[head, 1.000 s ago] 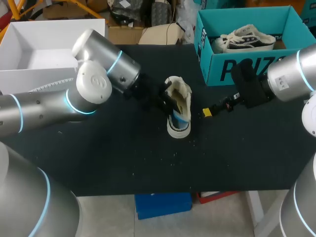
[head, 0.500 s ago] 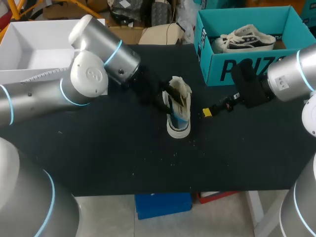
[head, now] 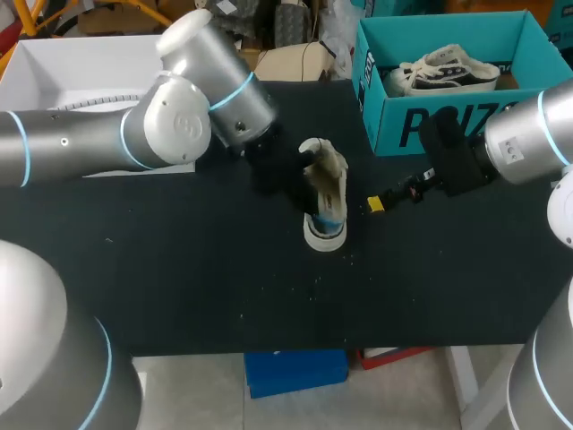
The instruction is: Take the shoe out of the shoebox, open the shoe tongue, remove and reinsert the insole, then place the shoe into the shoebox
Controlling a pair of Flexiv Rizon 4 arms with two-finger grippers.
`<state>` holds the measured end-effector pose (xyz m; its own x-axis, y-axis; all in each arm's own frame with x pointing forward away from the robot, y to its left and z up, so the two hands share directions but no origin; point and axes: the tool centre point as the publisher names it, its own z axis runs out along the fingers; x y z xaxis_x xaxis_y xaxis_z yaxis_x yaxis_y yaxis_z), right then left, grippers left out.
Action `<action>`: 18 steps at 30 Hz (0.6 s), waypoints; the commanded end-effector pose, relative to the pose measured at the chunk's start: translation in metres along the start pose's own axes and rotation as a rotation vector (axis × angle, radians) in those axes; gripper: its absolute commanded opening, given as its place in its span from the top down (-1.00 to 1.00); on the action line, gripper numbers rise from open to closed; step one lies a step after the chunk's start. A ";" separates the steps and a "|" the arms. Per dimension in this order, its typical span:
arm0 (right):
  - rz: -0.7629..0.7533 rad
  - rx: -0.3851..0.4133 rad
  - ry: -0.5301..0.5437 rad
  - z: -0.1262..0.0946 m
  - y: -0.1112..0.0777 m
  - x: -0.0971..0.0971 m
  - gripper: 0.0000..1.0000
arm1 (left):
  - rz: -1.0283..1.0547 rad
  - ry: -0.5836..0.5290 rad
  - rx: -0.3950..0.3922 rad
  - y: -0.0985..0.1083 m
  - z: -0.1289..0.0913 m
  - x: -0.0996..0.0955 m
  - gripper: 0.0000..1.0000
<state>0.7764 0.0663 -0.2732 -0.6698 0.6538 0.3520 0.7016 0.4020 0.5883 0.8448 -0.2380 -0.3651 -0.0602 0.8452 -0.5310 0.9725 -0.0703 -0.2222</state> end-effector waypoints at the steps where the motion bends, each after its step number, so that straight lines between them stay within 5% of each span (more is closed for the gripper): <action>1: 0.001 0.002 -0.002 0.001 0.001 0.000 -1.00 | -0.010 0.069 -0.007 0.006 0.005 -0.002 1.00; 8: 0.001 0.002 -0.002 0.001 0.001 0.000 -1.00 | -0.007 0.100 0.048 0.003 0.011 0.001 1.00; 12: 0.001 0.002 -0.002 0.001 0.001 0.000 -1.00 | 0.028 0.184 0.071 0.001 0.022 0.004 0.30; 14: 0.001 0.002 -0.002 0.001 0.001 0.000 -1.00 | 0.029 0.195 0.099 -0.002 0.024 0.004 -1.00; 18: 0.001 0.002 -0.002 0.001 0.001 0.000 -1.00 | 0.055 0.199 0.131 -0.009 0.013 -0.003 -1.00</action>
<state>0.7764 0.0663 -0.2732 -0.6698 0.6538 0.3521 0.7016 0.4020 0.5883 0.8278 -0.2451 -0.3812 0.0359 0.9190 -0.3927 0.9417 -0.1627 -0.2946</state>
